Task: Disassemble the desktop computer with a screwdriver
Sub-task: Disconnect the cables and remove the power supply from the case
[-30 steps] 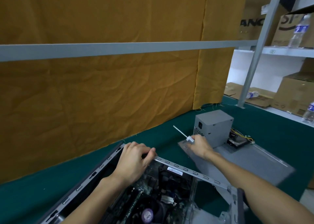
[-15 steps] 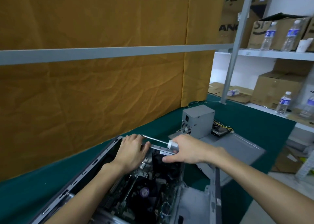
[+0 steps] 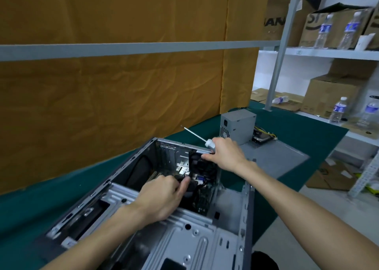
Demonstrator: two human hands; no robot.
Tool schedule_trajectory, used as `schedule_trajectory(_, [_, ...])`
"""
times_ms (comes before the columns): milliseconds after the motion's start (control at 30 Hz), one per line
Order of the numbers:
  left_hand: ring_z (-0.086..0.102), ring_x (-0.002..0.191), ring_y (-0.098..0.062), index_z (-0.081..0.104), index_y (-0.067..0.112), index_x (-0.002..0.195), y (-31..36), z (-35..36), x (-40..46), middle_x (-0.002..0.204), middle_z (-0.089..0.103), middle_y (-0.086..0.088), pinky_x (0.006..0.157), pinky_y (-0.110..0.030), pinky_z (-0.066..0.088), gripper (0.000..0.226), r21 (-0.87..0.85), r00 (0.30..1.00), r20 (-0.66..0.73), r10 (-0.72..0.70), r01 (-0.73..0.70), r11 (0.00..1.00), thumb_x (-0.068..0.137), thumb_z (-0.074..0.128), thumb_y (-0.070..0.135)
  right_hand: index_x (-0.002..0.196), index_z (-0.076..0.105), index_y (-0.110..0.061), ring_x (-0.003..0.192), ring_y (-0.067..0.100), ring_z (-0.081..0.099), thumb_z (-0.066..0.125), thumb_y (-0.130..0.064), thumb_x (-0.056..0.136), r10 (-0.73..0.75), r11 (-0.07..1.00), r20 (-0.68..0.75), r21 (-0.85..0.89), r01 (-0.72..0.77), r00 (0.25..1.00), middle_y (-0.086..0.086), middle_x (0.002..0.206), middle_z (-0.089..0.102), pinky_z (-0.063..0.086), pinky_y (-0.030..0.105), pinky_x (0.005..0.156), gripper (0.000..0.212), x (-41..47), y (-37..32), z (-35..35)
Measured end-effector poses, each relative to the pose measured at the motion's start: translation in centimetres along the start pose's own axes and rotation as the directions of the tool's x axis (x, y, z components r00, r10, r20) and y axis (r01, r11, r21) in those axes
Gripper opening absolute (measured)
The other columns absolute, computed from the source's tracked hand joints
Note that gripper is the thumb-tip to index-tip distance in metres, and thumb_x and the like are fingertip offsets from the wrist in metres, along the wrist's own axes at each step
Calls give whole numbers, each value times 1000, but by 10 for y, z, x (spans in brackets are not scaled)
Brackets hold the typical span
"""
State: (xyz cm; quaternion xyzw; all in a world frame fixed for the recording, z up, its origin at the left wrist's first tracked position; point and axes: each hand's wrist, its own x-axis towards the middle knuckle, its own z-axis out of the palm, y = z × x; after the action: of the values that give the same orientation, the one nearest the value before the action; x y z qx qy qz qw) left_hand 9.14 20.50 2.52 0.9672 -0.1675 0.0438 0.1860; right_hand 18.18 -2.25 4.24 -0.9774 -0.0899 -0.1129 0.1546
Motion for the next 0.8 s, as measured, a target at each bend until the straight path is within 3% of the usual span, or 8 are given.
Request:
schedule_trajectory(100, [48, 50, -22, 38, 11, 52, -3, 3, -10, 49, 45, -2, 60, -35, 39, 74, 36, 998, 29, 53, -54, 998, 102, 23, 63, 67, 28, -38, 59, 10, 44, 74, -53, 87, 47, 999, -27, -19, -48, 999, -9, 65, 47, 31, 32, 50, 52, -4, -5, 1])
schedule_trajectory(233, [50, 48, -13, 42, 10, 54, -8, 4, -5, 52, 51, 0, 60, -34, 40, 74, 55, 994, 30, 107, -108, 993, 103, 20, 61, 69, 35, -35, 74, 25, 55, 71, -54, 89, 89, 996, 17, -29, -88, 996, -9, 69, 48, 37, 36, 60, 46, -8, -11, -4])
schedule_trajectory(300, [50, 46, -10, 40, 11, 55, -17, 2, 0, 50, 48, 1, 56, -32, 33, 72, 49, 993, 30, 118, -119, 992, 104, 21, 59, 82, 52, -33, 79, 26, 60, 69, -52, 91, 84, 995, 11, -51, -83, 996, -6, 73, 54, 39, 35, 62, 28, -14, -13, -5])
schedule_trajectory(367, [46, 45, -12, 39, 9, 57, -29, -6, 7, 51, 45, -1, 58, -32, 30, 68, 76, 991, 24, 135, -136, 988, 106, 24, 54, 101, 60, -27, 83, 28, 63, 68, -48, 94, 112, 990, -34, -80, -114, 993, 0, 80, 61, 40, 34, 64, 24, -22, -16, -4])
schedule_trajectory(500, [43, 47, -22, 40, 10, 56, -52, -28, 21, 52, 44, -4, 60, -35, 37, 65, 143, 992, 30, 122, -125, 982, 108, 26, 46, 93, 54, -14, 93, 35, 67, 61, -37, 100, 160, 961, -54, -222, -168, 986, 11, 94, 68, 41, 34, 64, 25, -41, -24, 1])
schedule_trajectory(667, [35, 40, -17, 32, 15, 54, -64, -14, 23, 47, 37, 1, 52, -33, 32, 66, 128, 993, 27, 118, -120, 984, 105, 26, 58, 74, 41, -15, 86, 34, 64, 59, -17, 99, 135, 950, 0, -285, -130, 991, 2, 70, 46, 30, 32, 51, 31, -40, -30, 1])
schedule_trajectory(800, [26, 36, -15, 32, 14, 55, -68, -19, 40, 46, 33, 0, 49, -32, 28, 61, -17, 997, 45, 68, -68, 998, 108, 33, 46, 89, 49, -10, 95, 38, 65, 58, -27, 103, 122, 964, 17, -239, -114, 992, 14, 95, 64, 39, 36, 64, 24, -34, -36, -8])
